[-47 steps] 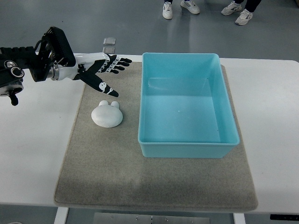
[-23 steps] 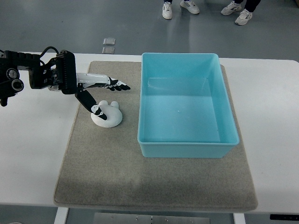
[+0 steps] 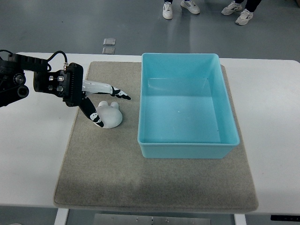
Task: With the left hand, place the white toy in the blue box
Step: 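Close the left hand fingers around the white rabbit toy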
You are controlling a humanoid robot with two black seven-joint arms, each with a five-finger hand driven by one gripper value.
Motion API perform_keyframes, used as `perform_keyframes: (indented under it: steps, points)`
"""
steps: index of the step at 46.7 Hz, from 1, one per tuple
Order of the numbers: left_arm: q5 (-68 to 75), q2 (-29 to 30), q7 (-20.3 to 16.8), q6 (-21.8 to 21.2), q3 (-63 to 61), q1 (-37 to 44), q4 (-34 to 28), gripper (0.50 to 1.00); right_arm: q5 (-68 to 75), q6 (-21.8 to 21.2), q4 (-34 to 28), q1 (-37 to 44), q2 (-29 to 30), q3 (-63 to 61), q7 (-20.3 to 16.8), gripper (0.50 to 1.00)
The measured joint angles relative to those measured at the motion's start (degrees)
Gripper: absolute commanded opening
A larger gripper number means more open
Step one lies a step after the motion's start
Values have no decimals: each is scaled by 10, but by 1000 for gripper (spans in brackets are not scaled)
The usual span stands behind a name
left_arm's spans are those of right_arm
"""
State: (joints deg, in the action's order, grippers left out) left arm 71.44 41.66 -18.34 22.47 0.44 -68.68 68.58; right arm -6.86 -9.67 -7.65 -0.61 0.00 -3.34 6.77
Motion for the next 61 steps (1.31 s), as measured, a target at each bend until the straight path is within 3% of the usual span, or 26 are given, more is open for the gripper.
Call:
perform_keyframes:
  steps: [19,23,34,37,40,43,49,61]
  points:
    - [17,0,1,-3,0,0,-4,966,0,0,0,0,0,0,0,936]
    - [17,0,1,-3,0,0,-4,881,0,0,0,0,0,0,0,936]
    - [24,2,0,-3,-3,0,-5,819,0,0,0,0,0,0,0,936]
    - [31,2,0,-2,-3,0,-5,727,0,0,0,0,0,0,0,936]
    - [39,2,0,-4,-3,0,-5,562,0,0,0,0,0,0,0,936]
    - [53,3,0,-14,-3,0,-6,500,0,0,0,0,0,0,0,936]
    - [89,3,0,-39,-3,0,-9,500,0,0,0,0,0,0,0,936]
    - [88,5,-3,-47,4,-2,-10,500,0,0,0,0,0,0,0,936]
